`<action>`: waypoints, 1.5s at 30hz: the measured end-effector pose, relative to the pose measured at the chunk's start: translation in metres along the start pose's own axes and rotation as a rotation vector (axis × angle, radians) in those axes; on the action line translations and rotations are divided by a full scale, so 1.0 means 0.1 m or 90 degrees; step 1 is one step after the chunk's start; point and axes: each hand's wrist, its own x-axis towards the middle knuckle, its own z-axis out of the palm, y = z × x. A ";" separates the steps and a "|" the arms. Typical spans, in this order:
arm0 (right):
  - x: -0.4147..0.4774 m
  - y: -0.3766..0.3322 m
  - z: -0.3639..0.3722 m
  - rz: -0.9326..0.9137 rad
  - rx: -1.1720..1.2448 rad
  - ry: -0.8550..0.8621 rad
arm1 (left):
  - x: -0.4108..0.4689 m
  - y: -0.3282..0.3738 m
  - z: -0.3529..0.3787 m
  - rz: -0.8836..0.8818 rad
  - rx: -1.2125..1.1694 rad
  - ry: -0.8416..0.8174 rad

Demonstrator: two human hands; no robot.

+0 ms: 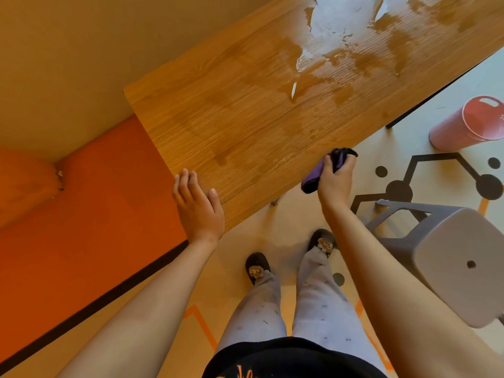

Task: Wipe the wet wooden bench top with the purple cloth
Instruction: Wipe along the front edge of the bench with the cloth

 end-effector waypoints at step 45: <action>1.84 -0.25 -1.15 -0.068 -0.131 -0.034 | -0.37 1.60 0.84 0.411 0.361 -0.126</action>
